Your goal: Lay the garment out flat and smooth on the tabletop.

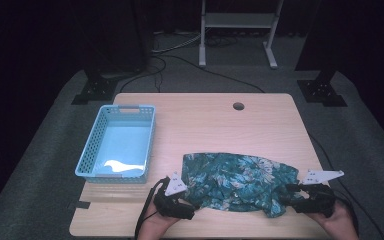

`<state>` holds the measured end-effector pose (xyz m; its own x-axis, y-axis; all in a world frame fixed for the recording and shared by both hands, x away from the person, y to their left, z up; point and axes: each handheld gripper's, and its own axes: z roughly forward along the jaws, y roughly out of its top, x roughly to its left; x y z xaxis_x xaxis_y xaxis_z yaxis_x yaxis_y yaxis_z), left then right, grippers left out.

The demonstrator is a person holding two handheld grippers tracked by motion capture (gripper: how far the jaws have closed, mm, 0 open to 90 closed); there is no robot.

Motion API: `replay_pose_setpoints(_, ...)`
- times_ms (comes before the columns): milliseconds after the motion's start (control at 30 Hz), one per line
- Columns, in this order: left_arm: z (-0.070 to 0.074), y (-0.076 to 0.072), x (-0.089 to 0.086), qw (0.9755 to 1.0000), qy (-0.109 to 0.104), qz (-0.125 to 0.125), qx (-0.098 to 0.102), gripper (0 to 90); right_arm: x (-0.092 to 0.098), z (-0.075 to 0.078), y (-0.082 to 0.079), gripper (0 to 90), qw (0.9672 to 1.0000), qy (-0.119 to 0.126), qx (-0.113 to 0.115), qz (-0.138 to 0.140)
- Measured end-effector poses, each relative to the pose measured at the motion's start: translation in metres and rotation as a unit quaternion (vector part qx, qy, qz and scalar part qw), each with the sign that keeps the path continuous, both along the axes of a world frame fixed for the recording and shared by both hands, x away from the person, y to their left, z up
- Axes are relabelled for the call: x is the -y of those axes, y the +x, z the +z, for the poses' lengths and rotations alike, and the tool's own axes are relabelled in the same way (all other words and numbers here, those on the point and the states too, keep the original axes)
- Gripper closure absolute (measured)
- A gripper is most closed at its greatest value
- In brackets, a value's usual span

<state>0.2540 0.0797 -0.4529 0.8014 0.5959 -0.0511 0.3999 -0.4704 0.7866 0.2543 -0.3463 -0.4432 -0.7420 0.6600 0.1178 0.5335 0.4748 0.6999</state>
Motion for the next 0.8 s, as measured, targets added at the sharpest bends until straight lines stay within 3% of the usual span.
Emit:
replay_pose_setpoints(233,0.007,0.006,0.012,0.9997,0.017,-0.016,0.003,26.1,-0.018,0.0,-0.01,39.6,0.9992,0.011,-0.007,0.038)
replay_pose_setpoints(367,0.008,0.009,0.024,0.9981,0.047,-0.038,0.01,36.2,-0.027,-0.007,-0.014,39.9,0.9985,0.011,-0.014,0.052)
replay_pose_setpoints(667,0.002,0.018,0.026,0.9975,0.063,-0.028,-0.012,50.7,-0.029,-0.016,-0.019,42.3,0.9978,0.005,-0.02,0.062)
replay_pose_setpoints(800,0.003,0.02,0.024,0.9972,0.067,-0.026,-0.021,52.5,-0.026,-0.014,-0.023,42.7,0.9978,0.013,-0.018,0.063)
